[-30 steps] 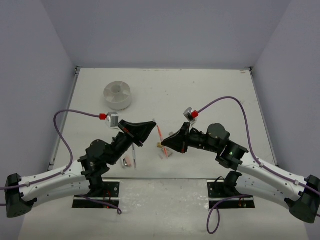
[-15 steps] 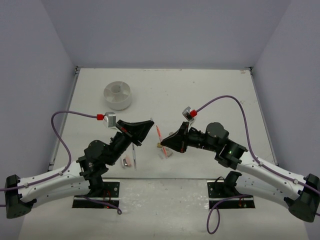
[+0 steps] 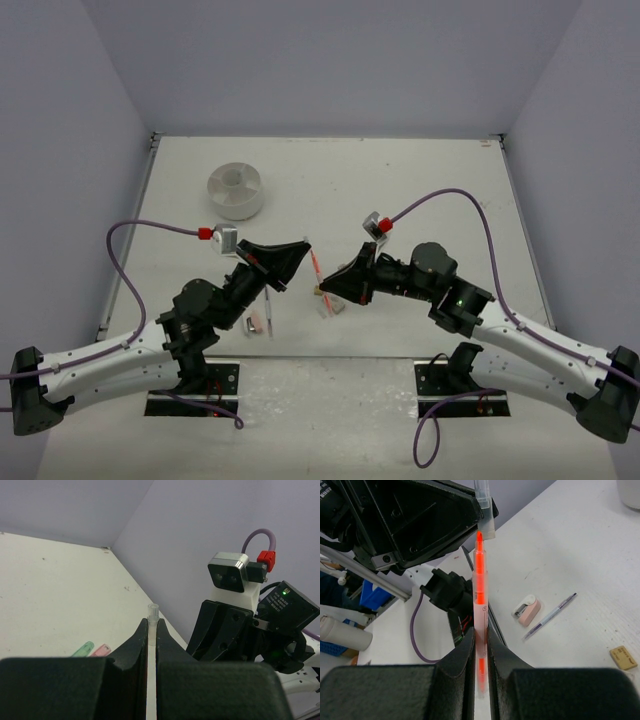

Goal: Sort the stationery into containers
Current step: Close the pen cap on the pen.

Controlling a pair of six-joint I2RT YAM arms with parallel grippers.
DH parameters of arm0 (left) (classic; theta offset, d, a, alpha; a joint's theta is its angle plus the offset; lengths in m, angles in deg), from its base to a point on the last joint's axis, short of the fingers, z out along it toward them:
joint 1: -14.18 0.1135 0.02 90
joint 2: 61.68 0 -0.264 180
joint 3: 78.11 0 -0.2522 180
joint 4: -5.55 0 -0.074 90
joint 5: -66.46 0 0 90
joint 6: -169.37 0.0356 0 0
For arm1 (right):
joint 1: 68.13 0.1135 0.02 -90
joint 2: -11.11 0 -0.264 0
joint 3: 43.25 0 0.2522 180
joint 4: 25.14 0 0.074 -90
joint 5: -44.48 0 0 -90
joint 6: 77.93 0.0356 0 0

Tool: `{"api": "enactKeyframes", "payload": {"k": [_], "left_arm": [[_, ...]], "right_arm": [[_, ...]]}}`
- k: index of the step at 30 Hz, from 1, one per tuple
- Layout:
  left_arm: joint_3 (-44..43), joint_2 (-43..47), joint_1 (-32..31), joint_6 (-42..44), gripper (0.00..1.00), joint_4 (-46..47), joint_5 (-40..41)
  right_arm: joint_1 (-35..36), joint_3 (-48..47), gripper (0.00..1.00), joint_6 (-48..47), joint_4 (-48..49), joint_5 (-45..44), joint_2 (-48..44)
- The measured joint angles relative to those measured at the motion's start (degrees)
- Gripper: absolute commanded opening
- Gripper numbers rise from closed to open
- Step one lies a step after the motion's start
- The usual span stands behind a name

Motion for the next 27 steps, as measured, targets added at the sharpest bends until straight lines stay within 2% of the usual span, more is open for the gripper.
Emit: {"api": "enactKeyframes", "payload": {"k": [27], "left_arm": [[-0.04, 0.29, 0.00, -0.05, 0.00, -0.24, 0.19]], "right_arm": [[0.00, -0.44, 0.00, 0.42, 0.07, 1.46, 1.01]]}}
